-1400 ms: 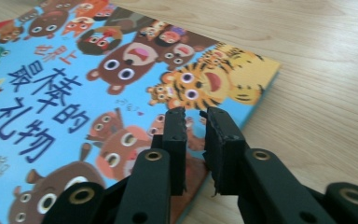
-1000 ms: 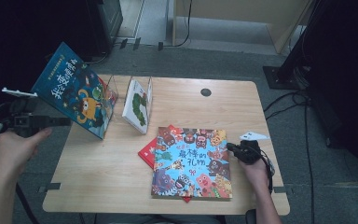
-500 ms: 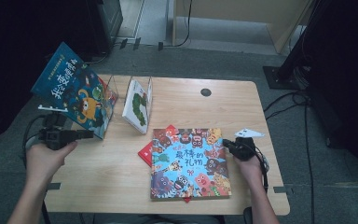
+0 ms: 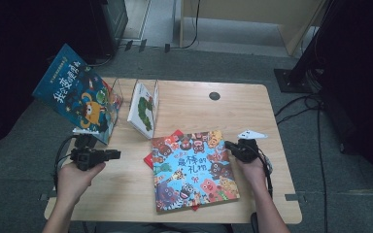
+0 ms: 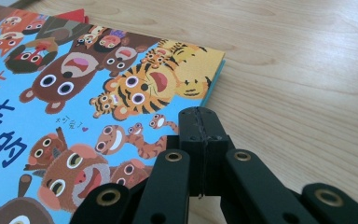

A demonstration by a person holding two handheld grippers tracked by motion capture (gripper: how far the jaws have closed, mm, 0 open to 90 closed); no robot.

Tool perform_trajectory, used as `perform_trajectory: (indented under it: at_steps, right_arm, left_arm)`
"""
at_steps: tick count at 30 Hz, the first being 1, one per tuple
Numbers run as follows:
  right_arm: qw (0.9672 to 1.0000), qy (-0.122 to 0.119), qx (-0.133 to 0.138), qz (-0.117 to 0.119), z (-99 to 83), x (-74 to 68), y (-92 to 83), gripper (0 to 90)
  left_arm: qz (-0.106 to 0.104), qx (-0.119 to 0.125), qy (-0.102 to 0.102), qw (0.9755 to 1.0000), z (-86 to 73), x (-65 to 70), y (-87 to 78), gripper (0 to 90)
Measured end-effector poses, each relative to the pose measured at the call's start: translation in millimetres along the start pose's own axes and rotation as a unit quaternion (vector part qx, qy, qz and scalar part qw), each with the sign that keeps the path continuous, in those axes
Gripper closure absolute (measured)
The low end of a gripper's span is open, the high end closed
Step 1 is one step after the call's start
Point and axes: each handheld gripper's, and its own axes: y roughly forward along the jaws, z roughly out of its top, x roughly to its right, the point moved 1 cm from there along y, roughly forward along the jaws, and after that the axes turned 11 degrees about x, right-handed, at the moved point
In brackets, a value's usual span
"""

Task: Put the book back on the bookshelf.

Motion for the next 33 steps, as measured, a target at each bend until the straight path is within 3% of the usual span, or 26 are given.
perform_trajectory:
  at_steps: [3,7,18,24,28,33]
  right_arm:
    - [1.0000,0.000,0.004,0.003,0.9,-1.8,4.0,90.0]
    - [0.9999,0.004,0.011,0.006,-0.4,-0.6,4.7,89.3]
    - [0.9999,0.002,-0.004,-0.015,8.6,-5.9,-1.1,90.0]
    - [0.9996,0.001,-0.010,-0.027,3.5,-11.9,-11.2,90.0]
    - [0.9995,-0.003,-0.018,-0.026,-4.0,-16.6,-17.8,90.0]
    - [0.9992,-0.001,-0.024,-0.032,-8.6,-22.5,-19.8,90.0]
  left_arm:
    - [-0.005,-0.004,0.001,1.0000,-7.0,3.6,8.3,75.5]
    - [0.004,-0.010,0.017,0.9998,-14.7,7.9,17.6,75.5]
    - [-0.033,-0.027,0.024,0.9988,-23.2,14.7,46.5,81.2]
    - [-0.055,-0.052,0.044,0.9961,-22.9,25.6,66.3,81.8]
    - [-0.056,-0.065,0.060,0.9945,-28.3,31.8,76.7,81.4]
    - [-0.063,-0.078,0.064,0.9929,-35.6,36.7,87.1,81.6]
